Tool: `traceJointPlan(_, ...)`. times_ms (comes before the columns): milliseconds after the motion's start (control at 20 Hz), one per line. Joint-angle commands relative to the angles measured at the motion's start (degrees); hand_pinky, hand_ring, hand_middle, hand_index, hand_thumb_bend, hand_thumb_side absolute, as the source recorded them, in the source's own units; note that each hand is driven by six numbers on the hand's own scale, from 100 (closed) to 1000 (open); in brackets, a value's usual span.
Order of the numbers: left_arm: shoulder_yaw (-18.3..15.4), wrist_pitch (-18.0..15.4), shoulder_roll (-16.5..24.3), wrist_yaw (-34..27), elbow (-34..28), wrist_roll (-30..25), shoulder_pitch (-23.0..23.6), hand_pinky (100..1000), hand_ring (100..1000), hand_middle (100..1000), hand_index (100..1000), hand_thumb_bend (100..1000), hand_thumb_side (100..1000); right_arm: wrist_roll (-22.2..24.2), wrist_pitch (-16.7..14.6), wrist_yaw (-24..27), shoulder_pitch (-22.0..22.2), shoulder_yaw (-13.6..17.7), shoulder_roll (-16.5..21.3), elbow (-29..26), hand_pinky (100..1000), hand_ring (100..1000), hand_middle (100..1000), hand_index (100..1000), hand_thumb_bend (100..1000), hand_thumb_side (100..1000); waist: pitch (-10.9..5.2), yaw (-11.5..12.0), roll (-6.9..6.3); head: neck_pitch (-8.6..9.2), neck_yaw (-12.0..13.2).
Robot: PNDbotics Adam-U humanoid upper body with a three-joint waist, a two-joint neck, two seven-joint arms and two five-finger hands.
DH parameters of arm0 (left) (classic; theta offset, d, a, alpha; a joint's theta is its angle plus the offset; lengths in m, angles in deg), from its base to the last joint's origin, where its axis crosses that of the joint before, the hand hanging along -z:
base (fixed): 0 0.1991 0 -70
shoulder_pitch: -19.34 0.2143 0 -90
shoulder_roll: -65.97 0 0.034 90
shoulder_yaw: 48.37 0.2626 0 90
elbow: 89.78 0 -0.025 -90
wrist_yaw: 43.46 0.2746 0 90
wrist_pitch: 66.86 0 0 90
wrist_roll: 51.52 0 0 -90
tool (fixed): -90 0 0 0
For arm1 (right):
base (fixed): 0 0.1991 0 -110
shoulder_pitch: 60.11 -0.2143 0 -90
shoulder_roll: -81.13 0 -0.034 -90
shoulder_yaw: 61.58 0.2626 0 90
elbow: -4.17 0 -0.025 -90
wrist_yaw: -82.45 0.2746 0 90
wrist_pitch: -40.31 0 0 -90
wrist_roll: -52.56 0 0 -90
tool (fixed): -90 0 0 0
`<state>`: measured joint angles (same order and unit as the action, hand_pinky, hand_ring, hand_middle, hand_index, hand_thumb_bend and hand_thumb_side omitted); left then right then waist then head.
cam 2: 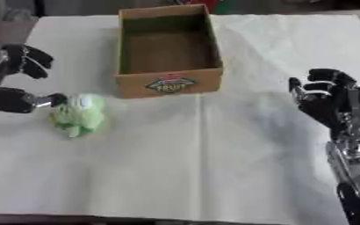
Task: Pick up objects on the table and place them in the box.
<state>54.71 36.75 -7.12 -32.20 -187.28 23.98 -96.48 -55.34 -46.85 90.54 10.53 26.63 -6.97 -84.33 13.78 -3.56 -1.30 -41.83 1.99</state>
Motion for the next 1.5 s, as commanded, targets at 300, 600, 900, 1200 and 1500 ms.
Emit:
traceJointPlan(300,2.83,0.73,0.81,4.32,2.4,-2.63,-2.06,692,629,631,738,655,141,0.23,-0.12,-0.08,-0.6,0.12,1.04,-0.88,577,611,589,648,374,100,-0.98,-0.02,-0.02,-0.25,0.24)
traceJointPlan(600,3.91,0.79,-0.31,6.85,4.67,-4.18,-2.58,703,646,652,746,677,136,0.25,-0.13,-0.11,-0.57,0.13,1.06,-0.82,577,611,589,647,374,100,-0.95,0.05,-0.02,-0.34,0.31)
traceJointPlan(900,4.32,0.54,-1.91,11.37,7.0,-3.28,-3.41,732,686,686,755,694,130,0.32,-0.16,-0.12,-0.63,0.09,0.94,-0.78,577,611,589,647,374,100,-0.89,0.09,-0.03,-0.24,0.25)
traceJointPlan(1200,4.93,-0.53,-2.97,17.0,8.02,-2.55,-3.65,763,730,722,771,696,123,0.35,-0.16,-0.11,-0.68,0.06,0.93,-0.77,577,611,589,647,374,100,-0.76,0.09,0.01,-0.21,0.28)
traceJointPlan(1500,5.47,-2.19,-3.17,21.14,8.71,-4.69,-3.87,711,648,626,729,629,100,0.36,-0.15,-0.12,-0.69,0.07,0.91,-0.75,577,611,589,647,374,100,-0.8,0.04,0.02,-0.26,0.25)
